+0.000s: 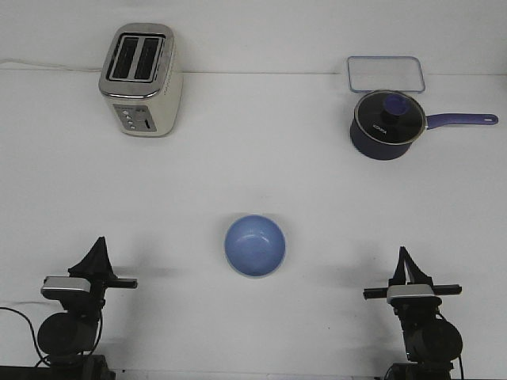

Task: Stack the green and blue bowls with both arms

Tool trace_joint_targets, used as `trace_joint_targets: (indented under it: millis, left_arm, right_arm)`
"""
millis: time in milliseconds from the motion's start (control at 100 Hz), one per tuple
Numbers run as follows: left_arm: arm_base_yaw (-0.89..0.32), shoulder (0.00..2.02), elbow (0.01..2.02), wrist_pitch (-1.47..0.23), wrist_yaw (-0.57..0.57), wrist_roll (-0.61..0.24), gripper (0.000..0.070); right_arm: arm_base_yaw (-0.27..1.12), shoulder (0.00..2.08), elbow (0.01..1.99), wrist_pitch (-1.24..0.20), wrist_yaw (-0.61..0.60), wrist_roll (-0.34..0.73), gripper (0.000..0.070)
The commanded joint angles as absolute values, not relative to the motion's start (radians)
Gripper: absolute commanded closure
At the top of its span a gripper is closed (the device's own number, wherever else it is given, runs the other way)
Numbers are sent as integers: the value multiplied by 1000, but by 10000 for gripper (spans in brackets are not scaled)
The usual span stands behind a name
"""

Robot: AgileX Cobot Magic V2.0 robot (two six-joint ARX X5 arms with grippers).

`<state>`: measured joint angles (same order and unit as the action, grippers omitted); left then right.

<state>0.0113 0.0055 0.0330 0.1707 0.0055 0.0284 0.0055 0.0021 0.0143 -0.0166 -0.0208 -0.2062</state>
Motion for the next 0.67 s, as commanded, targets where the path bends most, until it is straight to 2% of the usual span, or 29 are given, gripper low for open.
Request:
trace_joint_targets:
  millis: [0,660]
  left_arm:
    - [13,5,14,181,8,38,685]
    - [13,5,14,181,8,38,685]
  right_arm:
    - [5,1,13,5,-3,-226,700]
    - [7,1,13,23,1,-225,700]
